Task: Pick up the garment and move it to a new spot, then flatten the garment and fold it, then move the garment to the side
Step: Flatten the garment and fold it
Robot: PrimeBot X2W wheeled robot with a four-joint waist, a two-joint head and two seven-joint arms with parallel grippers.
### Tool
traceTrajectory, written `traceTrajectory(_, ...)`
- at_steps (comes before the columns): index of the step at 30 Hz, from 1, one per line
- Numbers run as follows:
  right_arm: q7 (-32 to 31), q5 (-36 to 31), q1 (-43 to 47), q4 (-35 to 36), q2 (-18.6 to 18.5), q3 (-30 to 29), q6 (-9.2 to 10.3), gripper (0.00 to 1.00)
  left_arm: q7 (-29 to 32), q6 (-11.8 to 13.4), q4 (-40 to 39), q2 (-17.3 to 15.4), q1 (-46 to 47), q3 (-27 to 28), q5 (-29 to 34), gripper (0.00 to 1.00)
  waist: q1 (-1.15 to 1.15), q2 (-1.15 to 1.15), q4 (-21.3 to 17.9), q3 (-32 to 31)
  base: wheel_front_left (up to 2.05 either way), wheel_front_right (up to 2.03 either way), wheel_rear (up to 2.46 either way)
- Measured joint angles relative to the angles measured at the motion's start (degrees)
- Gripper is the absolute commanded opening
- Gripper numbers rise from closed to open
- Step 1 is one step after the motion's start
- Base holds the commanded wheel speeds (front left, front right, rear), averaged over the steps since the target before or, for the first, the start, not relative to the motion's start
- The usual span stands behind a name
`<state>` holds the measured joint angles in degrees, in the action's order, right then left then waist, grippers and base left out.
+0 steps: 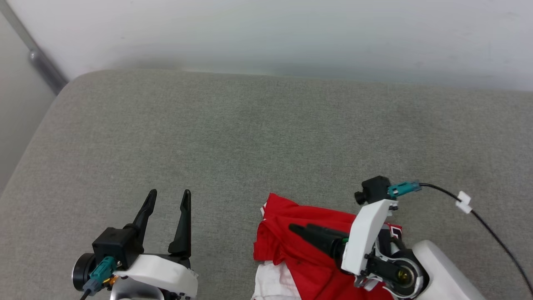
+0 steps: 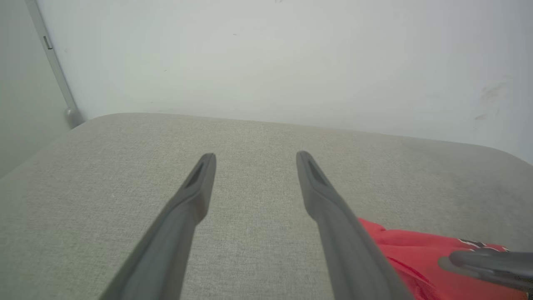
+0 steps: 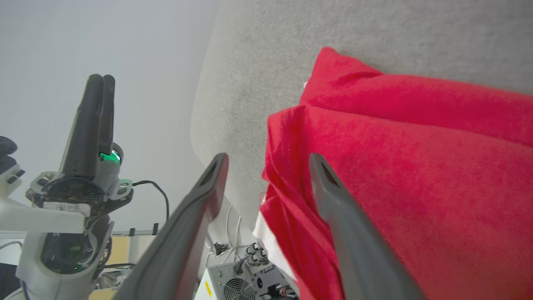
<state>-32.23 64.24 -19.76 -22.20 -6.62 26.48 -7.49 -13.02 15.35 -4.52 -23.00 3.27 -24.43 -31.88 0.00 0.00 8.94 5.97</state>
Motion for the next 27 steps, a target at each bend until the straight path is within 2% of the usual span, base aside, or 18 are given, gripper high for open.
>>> traceTrajectory(5, 9.31, -17.17, -0.02, 3.39, -7.67, 1.45, 0.00, 1.00, -0.29, 0.38, 0.37, -0.03, -0.20, 0.23, -0.05, 1.00, 0.00, 0.00, -2.10, -1.00, 0.00, 0.00, 0.00)
traceTrajectory(7, 12.34, -23.57, 0.86, 3.35, -9.50, -0.93, 0.00, 1.00, -0.29, 0.64, 0.54, -0.01, -0.56, 0.26, -0.05, 1.00, 0.00, 0.00, -3.00, -1.46, 0.00, 0.00, 0.00)
traceTrajectory(11, 16.79, -33.83, 4.63, 3.83, -10.28, -9.39, -0.01, 1.00, -0.34, 1.03, 0.88, -0.25, -1.20, 0.65, -0.16, 1.00, 0.00, 0.00, -4.97, -2.46, 0.00, 0.00, 0.00)
traceTrajectory(16, 22.30, -43.12, 9.66, 7.64, -8.29, -22.12, 0.00, 1.00, -0.35, 2.15, 1.42, -0.42, -2.44, 1.07, -0.31, 1.00, 0.00, 0.00, -7.33, -4.00, 0.00, 0.00, 0.00)
traceTrajectory(19, 27.69, -46.78, 11.54, 12.39, -6.61, -26.75, 0.00, 1.00, -0.35, 2.69, 1.67, -0.63, -3.30, 1.32, -0.32, 1.00, 0.00, 0.00, -8.40, -4.96, 0.00, 0.00, 0.00)
traceTrajectory(23, 32.76, -49.10, 14.51, 18.18, -4.58, -27.97, -0.01, 1.00, -0.53, 3.35, 1.98, -1.12, -4.26, 1.68, -0.21, 1.00, 0.00, 0.00, -9.35, -5.94, 0.00, 0.00, 0.00)
traceTrajectory(27, 34.92, -49.90, 17.84, 22.36, -3.26, -27.27, -0.01, 1.00, -0.90, 3.90, 2.13, -1.30, -5.36, 2.45, -0.05, 1.00, 0.00, 0.00, -9.85, -6.54, 0.00, 0.00, 0.00)
